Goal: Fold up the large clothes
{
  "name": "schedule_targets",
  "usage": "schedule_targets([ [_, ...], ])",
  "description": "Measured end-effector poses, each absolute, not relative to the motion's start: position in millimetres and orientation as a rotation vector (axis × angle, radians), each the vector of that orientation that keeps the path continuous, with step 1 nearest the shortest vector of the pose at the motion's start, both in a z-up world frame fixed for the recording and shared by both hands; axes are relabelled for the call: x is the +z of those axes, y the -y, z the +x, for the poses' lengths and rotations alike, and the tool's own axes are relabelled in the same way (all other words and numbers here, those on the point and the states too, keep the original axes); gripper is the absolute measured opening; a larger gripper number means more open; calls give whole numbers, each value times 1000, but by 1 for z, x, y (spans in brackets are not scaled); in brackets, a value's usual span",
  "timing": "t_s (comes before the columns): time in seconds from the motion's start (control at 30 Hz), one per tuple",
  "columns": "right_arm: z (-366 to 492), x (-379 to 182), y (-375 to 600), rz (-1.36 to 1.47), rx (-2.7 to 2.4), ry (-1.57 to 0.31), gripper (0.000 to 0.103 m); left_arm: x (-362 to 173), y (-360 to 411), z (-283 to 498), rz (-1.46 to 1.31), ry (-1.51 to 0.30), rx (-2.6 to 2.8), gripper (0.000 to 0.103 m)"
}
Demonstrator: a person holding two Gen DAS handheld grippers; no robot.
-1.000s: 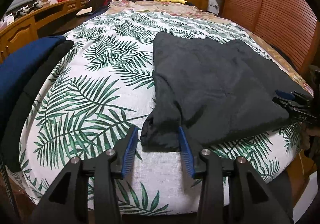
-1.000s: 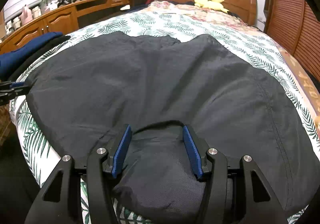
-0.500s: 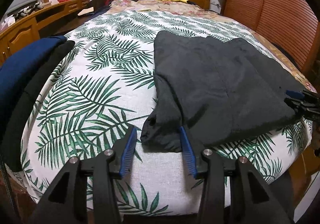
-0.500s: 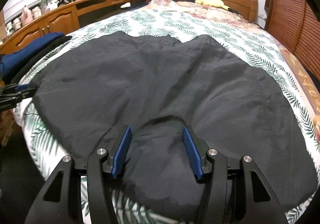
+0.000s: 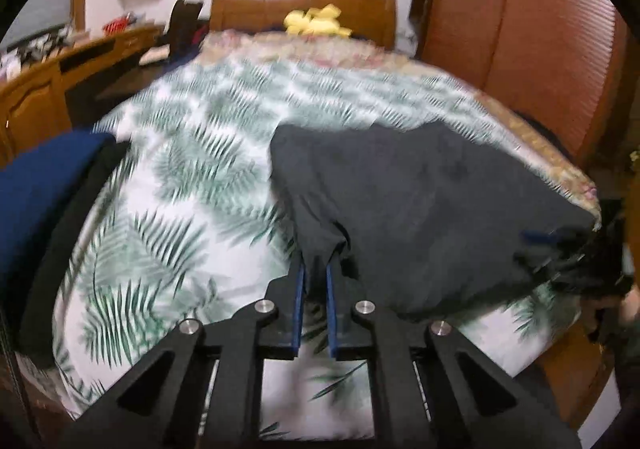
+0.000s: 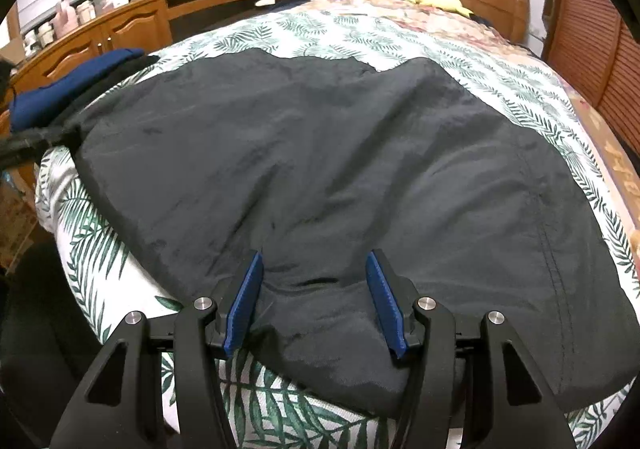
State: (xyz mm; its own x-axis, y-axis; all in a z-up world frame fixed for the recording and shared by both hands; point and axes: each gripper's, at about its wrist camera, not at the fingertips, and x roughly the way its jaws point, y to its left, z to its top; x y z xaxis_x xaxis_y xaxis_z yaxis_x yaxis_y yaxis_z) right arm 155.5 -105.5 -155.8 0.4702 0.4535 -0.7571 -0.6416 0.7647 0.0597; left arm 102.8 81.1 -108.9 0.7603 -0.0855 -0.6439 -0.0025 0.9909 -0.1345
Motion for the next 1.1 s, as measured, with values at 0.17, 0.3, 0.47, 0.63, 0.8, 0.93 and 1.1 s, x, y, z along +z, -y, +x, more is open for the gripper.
schedule_targets([
  [0.17, 154, -151, 118, -205, 707, -836, 55, -57, -31, 116, -22, -641, -102, 3],
  [0.3, 146, -135, 147, -163, 701, -802, 54, -32, 9, 129, 45, -604, -154, 3],
  [0.47, 137, -116, 194, -156, 661, -762, 46, -4, 64, 146, 92, -565, -241, 3],
  [0.63, 131, -106, 246, -124, 605, -748, 39, 6, 129, 159, 158, -555, -338, 2],
  [0.8, 121, -102, 285, -92, 559, -744, 35, 3, 191, 171, 173, -567, -440, 2],
  [0.93, 116, -103, 305, -90, 537, -756, 35, -17, 215, 178, 153, -624, -500, 3],
  [1.1, 116, -107, 317, -75, 518, -760, 35, -30, 219, 180, 153, -667, -497, 4],
])
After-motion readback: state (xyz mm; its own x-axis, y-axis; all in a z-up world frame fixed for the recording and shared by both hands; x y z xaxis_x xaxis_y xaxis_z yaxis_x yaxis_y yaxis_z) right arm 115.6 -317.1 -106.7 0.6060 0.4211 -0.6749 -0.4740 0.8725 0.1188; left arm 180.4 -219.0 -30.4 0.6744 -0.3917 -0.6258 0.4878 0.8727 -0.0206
